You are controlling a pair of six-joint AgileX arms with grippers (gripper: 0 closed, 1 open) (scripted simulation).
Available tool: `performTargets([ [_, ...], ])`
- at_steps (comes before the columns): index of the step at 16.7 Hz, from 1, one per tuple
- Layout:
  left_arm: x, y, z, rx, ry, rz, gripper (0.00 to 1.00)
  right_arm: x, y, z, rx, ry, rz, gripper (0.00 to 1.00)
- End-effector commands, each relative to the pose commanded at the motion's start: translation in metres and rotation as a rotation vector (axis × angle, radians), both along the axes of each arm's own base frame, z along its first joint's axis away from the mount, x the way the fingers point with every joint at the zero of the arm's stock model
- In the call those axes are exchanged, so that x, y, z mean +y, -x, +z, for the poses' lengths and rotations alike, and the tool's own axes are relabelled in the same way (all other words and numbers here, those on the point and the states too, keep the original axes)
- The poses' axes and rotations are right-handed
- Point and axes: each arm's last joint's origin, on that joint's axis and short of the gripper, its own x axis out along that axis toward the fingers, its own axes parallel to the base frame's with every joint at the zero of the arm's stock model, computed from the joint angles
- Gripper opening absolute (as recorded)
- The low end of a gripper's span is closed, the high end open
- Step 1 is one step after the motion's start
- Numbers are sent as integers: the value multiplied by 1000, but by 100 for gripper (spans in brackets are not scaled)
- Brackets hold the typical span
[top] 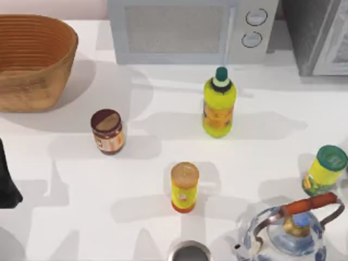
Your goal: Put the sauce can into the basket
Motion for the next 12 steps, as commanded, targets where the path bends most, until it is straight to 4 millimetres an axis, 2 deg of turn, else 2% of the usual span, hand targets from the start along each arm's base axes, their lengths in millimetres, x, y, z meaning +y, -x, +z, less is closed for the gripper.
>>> performTargets([
  [5, -3, -3, 1, 17, 2, -56, 100, 0, 0, 0, 0, 0, 0, 100],
  [12, -24, -30, 10, 115, 34, -421, 100, 0, 0, 0, 0, 0, 0, 100],
])
